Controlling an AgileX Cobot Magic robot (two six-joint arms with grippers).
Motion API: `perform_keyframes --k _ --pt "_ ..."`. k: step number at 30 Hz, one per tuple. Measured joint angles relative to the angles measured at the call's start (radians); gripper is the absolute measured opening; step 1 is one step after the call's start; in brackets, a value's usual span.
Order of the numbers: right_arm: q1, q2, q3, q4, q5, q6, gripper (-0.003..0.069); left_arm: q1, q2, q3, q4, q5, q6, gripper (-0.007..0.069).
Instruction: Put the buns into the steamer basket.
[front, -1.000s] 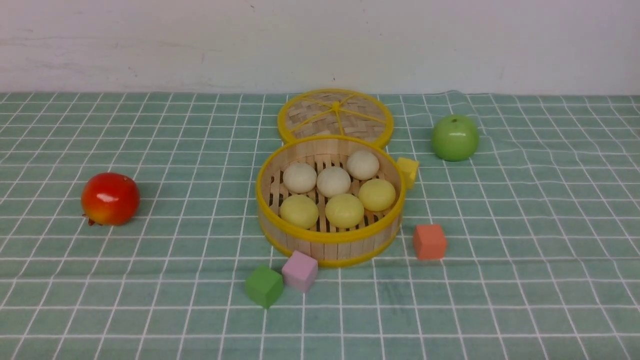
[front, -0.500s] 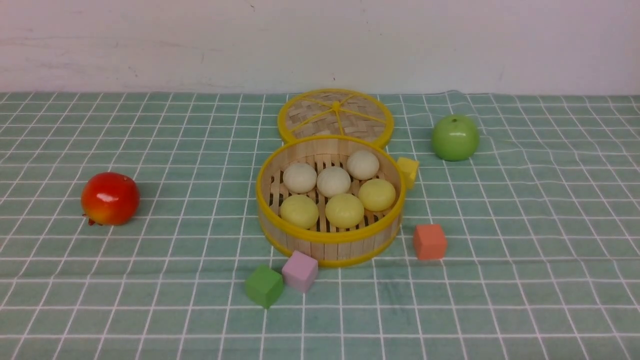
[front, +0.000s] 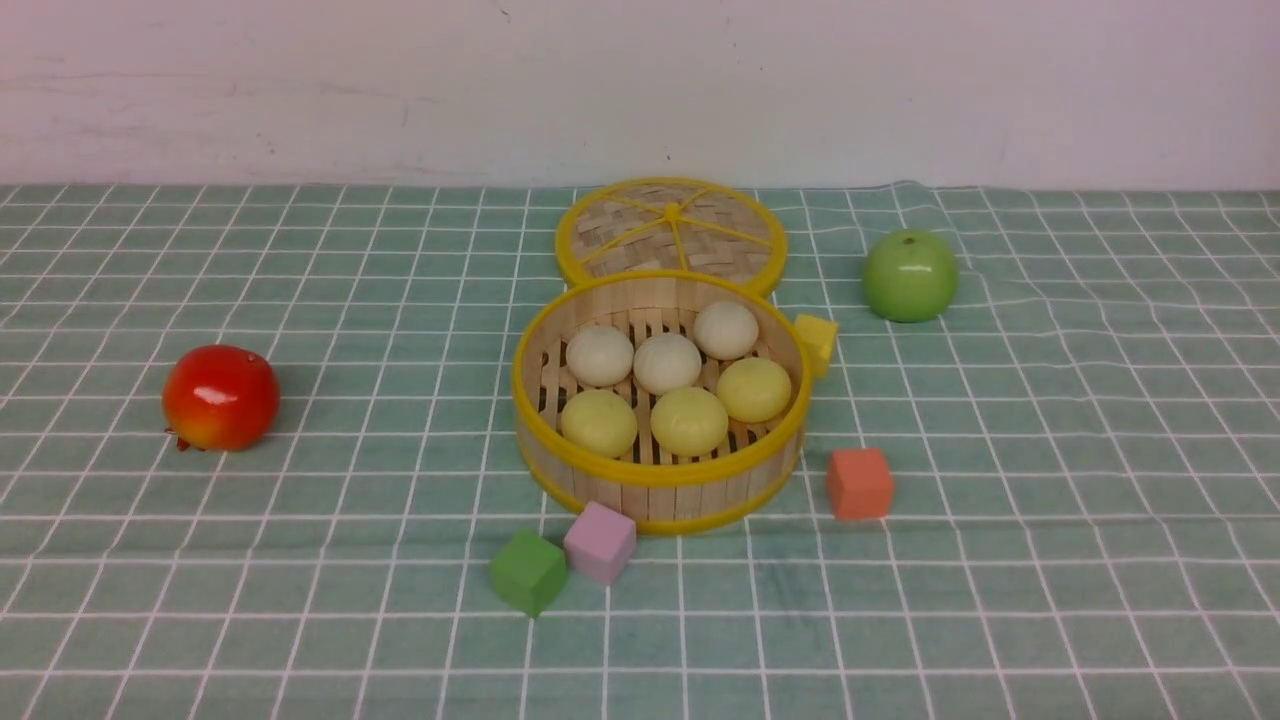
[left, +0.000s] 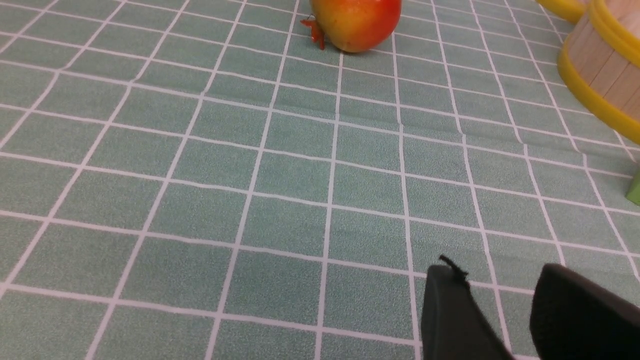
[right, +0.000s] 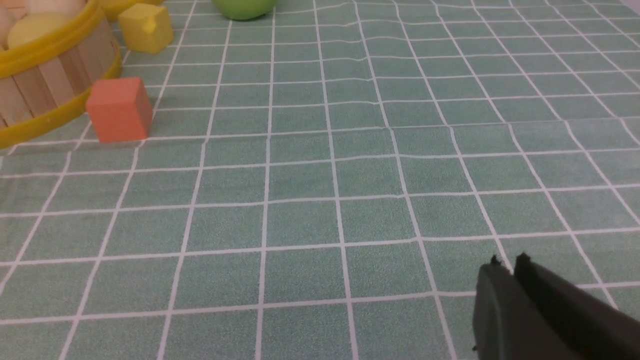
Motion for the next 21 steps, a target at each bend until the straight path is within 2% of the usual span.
perform_keyframes --k 21 --pt "0.000 0.000 0.000 0.000 -0.001 0.000 0.0055 0.000 0.000 0.000 0.000 0.000 0.000 0.0238"
